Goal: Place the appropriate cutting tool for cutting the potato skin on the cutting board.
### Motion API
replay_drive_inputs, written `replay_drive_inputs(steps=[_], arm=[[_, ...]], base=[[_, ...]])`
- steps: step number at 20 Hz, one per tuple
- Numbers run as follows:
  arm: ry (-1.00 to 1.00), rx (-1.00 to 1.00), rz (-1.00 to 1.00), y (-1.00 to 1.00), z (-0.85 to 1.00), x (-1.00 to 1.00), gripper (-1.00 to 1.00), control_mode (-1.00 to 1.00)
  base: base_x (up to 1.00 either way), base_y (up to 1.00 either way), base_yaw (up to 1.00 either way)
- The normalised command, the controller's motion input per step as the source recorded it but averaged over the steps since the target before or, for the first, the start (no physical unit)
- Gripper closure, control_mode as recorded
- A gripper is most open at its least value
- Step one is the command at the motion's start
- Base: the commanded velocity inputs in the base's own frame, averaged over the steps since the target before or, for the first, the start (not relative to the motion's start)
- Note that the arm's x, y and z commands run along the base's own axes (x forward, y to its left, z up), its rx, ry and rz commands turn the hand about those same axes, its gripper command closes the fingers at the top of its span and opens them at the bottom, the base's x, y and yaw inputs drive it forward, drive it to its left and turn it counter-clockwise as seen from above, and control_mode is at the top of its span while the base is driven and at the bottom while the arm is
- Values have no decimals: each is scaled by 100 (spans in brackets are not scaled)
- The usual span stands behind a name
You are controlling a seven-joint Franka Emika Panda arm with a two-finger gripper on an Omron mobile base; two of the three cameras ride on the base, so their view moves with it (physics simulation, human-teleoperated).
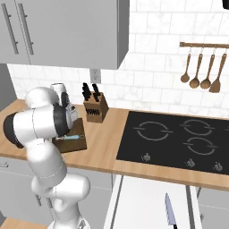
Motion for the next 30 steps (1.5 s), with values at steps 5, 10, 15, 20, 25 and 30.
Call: replay_drive_inputs(steps=[5, 10, 15, 20, 25, 30], arm=[[-4, 0, 0, 0, 31, -43, -100, -100], [-7, 1, -2, -30, 11, -44, -100, -100], [-8, 5, -6, -50, 0, -36, -100, -100], [-8, 6, -8, -53, 5, -14, -100, -100], [-8, 6, -7, -47, 23, 0, -100, -100], [-10, 8, -7, -41, 42, 0, -100, -100]], base=[[0, 0, 0], [0, 0, 0], [0, 0, 0], [0, 0, 0], [0, 0, 0], [0, 0, 0]])
